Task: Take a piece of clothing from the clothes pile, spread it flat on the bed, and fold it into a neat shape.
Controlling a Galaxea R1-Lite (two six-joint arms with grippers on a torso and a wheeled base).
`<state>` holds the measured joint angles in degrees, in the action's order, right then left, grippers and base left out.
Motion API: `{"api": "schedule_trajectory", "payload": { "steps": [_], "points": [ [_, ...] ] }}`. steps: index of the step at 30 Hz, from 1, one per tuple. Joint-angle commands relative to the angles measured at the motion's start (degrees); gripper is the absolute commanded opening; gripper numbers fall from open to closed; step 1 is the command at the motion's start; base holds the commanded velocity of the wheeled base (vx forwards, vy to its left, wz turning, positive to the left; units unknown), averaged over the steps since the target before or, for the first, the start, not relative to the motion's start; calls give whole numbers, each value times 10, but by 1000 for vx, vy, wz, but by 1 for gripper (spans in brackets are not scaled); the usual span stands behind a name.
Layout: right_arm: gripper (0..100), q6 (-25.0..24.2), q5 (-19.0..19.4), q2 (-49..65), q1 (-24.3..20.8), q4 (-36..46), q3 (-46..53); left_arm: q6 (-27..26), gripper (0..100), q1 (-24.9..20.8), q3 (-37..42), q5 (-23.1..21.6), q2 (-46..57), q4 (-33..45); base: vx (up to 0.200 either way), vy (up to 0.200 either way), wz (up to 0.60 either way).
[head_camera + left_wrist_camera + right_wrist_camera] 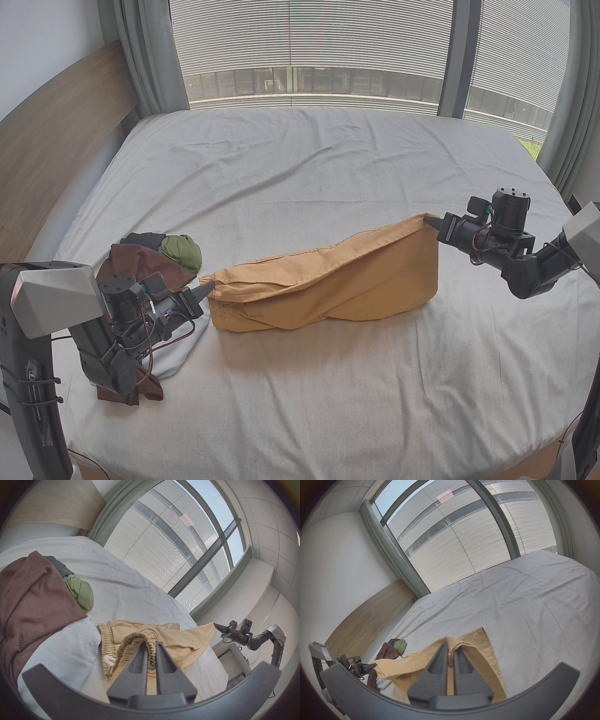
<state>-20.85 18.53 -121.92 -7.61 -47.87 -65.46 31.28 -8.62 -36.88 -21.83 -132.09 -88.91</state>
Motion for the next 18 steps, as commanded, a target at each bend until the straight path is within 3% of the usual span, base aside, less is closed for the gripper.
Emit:
{"api": "schedule_trajectory", "payload": {
  "steps": [1,18],
  "points": [
    [0,0,-2,-13,0,5,-29,1,0,0,-7,0,-1,0,0,0,0],
    [0,3,-2,-59,0,58,-114,26,0,-3,-41,35,-9,0,0,0,0]
  ]
}}
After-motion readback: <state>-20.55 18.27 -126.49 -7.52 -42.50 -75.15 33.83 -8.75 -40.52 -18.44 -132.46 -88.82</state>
